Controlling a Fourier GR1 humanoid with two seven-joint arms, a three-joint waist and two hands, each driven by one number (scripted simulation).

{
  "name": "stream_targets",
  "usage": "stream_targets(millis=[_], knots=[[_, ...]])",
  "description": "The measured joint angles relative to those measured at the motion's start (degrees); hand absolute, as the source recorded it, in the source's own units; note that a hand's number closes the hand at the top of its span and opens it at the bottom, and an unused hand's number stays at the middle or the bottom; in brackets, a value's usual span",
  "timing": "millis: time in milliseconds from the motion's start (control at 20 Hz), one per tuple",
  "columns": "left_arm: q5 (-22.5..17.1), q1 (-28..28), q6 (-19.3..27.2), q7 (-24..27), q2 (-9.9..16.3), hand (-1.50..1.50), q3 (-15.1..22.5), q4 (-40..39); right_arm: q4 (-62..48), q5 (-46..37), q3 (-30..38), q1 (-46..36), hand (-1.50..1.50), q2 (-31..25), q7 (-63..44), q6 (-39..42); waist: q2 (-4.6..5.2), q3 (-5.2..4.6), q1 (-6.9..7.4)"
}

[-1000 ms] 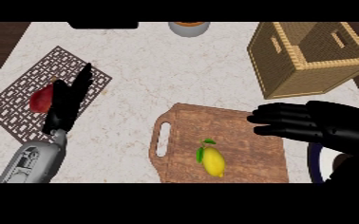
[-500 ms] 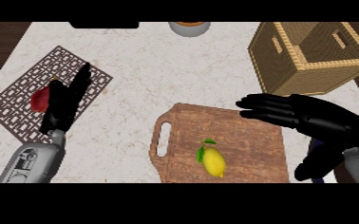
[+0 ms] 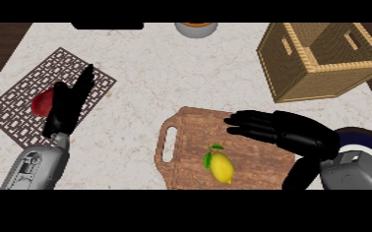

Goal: Pick the lemon from the cutting board and place it in the basket

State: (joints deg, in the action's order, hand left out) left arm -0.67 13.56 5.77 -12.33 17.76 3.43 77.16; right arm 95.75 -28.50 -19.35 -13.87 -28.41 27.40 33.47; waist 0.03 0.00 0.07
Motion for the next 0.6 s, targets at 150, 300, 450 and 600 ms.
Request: stream_targets(millis=[150, 300, 450, 600], knots=[[0.47, -1.5, -1.13, -0.6, -0.16, 0.0, -0.6, 2.19, -0.64, -3.04, -0.89, 0.74, -1.5, 2.33, 0.32, -0.66, -0.04, 0.0, 0.04], [1.49, -1.93, -1.81, 0.07, -0.93, 0.0, -1.18, 1.87, -2.38, -5.46, -0.94, 0.63, -1.5, 4.41, 1.32, -1.26, -0.04, 0.0, 0.03], [1.65, -0.05, -2.85, 0.41, -0.99, 0.0, -2.93, -0.54, -4.35, -8.15, -1.6, 0.82, -1.5, 6.67, 2.81, -2.89, -0.01, 0.0, -0.02], [2.34, -0.91, -3.15, 0.6, -1.7, 0.0, -3.32, 0.3, -6.06, -10.19, -2.13, 1.07, -1.5, 8.53, 3.95, -3.69, -0.03, 0.0, 0.02]])
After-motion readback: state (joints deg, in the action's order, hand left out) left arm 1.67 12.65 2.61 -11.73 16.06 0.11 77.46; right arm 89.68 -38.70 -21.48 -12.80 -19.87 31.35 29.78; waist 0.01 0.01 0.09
